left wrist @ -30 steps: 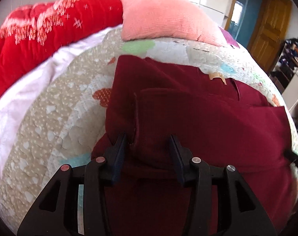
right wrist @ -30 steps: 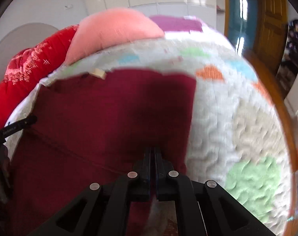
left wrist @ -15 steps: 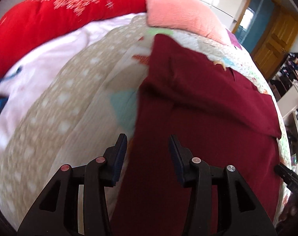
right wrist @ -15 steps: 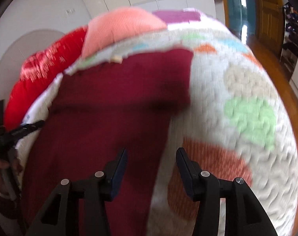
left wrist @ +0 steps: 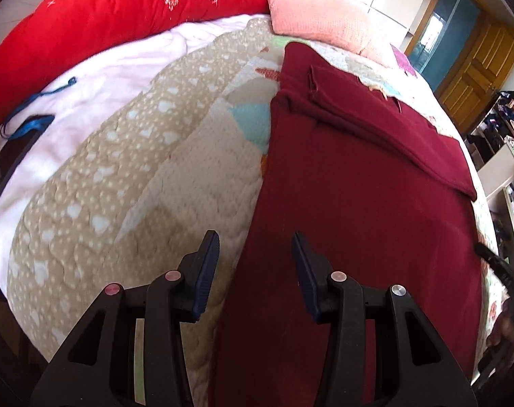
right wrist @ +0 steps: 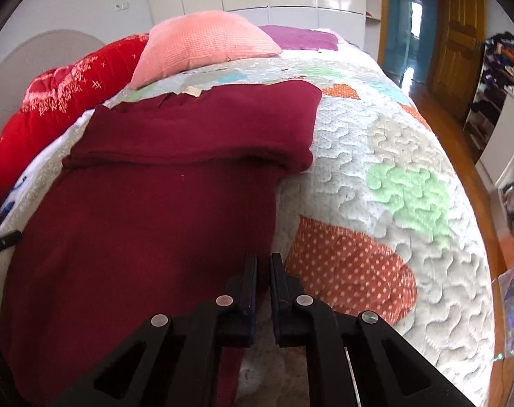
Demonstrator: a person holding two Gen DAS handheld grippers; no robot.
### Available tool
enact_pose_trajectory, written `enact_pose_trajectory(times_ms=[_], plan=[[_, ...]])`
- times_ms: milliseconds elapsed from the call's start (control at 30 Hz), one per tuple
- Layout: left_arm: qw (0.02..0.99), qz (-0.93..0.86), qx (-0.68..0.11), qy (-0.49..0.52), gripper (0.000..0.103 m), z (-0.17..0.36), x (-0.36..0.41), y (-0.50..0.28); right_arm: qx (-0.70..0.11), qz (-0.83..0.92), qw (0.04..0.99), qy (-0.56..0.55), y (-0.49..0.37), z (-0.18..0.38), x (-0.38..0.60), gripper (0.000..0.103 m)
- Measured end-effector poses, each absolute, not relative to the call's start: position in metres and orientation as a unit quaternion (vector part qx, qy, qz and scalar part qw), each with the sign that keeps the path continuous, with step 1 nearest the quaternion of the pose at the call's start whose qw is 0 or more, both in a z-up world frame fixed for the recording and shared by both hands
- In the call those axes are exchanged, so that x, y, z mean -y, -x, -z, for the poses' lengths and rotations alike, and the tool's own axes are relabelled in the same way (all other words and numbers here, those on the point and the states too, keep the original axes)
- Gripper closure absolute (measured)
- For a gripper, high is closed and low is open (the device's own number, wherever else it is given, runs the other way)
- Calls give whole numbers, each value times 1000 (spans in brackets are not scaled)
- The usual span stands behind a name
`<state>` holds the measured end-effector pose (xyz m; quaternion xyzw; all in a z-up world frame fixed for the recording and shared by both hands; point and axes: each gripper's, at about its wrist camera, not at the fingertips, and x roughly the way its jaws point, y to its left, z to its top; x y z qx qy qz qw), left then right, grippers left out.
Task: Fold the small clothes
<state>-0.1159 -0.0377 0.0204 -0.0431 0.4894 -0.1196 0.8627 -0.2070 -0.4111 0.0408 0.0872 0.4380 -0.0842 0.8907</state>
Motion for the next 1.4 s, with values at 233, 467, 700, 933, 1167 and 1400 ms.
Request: enact_pose_trajectory(times_ms=[233, 467, 700, 933, 1167, 1400], plan=[[859, 124, -495, 36, 57, -14, 35, 133, -449, 13, 878, -166, 248, -48, 413, 58], [855, 126, -501, 43, 49, -12, 31, 147, -451, -16, 883, -130, 272, -31, 379, 77], [852, 133, -505, 38, 49, -12, 27, 165, -450, 33, 890, -63, 286, -46, 387, 96], [852, 135, -504, 28, 46, -9, 27, 172, -443, 14, 883, -155, 291, -41, 407, 91], [852, 132, -507, 27, 41, -8, 26, 176, -463, -46, 862, -200, 322, -38, 406, 52], [848, 133, -513, 25, 40, -8, 25, 183, -470, -80, 853, -213, 345, -29, 399, 52]])
